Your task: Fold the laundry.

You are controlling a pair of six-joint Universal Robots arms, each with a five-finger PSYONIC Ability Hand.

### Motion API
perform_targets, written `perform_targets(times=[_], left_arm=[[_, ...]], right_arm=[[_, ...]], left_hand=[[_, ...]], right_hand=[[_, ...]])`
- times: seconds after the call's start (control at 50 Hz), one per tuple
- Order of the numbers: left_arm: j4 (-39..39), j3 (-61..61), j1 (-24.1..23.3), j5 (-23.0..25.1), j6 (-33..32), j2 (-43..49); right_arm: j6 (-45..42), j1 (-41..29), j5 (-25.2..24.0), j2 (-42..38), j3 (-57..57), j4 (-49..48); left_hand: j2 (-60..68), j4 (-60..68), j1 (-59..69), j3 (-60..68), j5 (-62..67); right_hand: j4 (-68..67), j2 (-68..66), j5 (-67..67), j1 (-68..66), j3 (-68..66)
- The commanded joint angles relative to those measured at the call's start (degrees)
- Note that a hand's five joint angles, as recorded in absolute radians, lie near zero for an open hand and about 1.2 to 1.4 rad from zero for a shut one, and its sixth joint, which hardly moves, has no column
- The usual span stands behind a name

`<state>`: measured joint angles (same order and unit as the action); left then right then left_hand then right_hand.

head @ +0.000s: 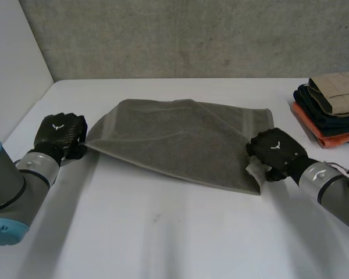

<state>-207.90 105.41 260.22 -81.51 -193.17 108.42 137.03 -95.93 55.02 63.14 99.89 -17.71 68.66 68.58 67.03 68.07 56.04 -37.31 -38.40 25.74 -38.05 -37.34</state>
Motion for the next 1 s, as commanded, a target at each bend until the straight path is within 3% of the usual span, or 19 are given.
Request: perform_targets(times=[0.02, 0.22, 0.26, 0.28, 0.38, 0.46, 0.54, 0.62, 0.74, 0.84, 1.0], left_arm=[[1.00, -0.73, 0.29, -0.14, -0.01, -0.32], [3.37, -1.43, 0.20, -0.14, -0.01, -1.20], [3.90, -1.43, 0.29, -0.14, -0.28, -1.55], [4.25, -1.43, 0.29, -0.14, -0.28, -1.81], [7.06, -1.26, 0.90, -0.14, -0.89, -4.27], [11.72, -1.34, 1.96, 0.21, -2.12, -9.01], [18.39, -1.87, 3.01, 0.47, -3.88, -16.91], [26.03, -4.58, 3.10, 2.40, -6.86, -27.27], [33.69, -12.23, 2.57, 5.31, -9.24, -35.73], [41.95, -18.56, 2.23, 2.42, -11.17, -29.17], [51.10, -23.23, -1.47, -3.39, -19.34, -10.01]], right_arm=[[-7.47, 0.91, -5.00, 0.14, 3.55, -3.65], [-13.36, 1.18, -9.31, 1.02, 5.93, -2.77], [-16.00, 1.35, -10.90, 1.72, 6.28, -2.34], [-16.96, 1.53, -11.34, 1.90, 6.19, -2.16], [-18.56, 3.11, -11.08, 4.18, 4.53, 0.39], [-10.32, 4.52, -8.10, 8.48, 1.10, 4.25], [5.47, 7.41, 2.16, 17.69, -4.42, 11.09], [15.86, 10.84, 7.89, 24.64, -10.22, 21.27], [18.36, 12.87, 7.12, 28.27, -20.34, 35.61], [13.54, 10.33, 8.08, 24.15, -27.37, 46.26], [-0.17, 3.12, 18.27, 7.37, -35.55, 56.02]], left_hand=[[11.34, 11.42, 12.97, 11.93, 13.96], [11.34, 11.42, 12.97, 11.93, 13.96], [11.34, 11.42, 12.97, 11.93, 13.96], [11.34, 11.42, 12.97, 11.93, 13.96], [11.34, 11.42, 12.97, 11.93, 13.96], [11.34, 11.42, 12.97, 11.93, 13.96], [11.34, 11.42, 12.97, 11.93, 13.96], [11.34, 11.42, 12.97, 11.93, 13.96], [11.34, 11.42, 12.97, 11.93, 13.96], [11.34, 11.42, 12.97, 11.93, 13.96], [11.34, 11.42, 12.97, 11.93, 13.96]], right_hand=[[-1.80, -0.71, 3.37, -1.06, -1.77], [-0.77, 0.31, 2.35, -0.04, -0.75], [-22.52, -21.43, 24.09, -21.78, -22.50], [-40.46, -39.38, 42.04, -39.73, -40.44], [-42.69, -41.60, 44.26, -41.95, -42.66], [-42.69, -41.60, 44.26, -41.95, -42.66], [-42.69, -41.60, 44.26, -41.95, -42.66], [-42.69, -41.60, 44.26, -41.95, -42.66], [-42.69, -41.60, 44.26, -41.95, -42.66], [-42.69, -41.60, 44.26, -41.95, -42.66], [-42.69, -41.60, 44.26, -41.95, -42.66]])
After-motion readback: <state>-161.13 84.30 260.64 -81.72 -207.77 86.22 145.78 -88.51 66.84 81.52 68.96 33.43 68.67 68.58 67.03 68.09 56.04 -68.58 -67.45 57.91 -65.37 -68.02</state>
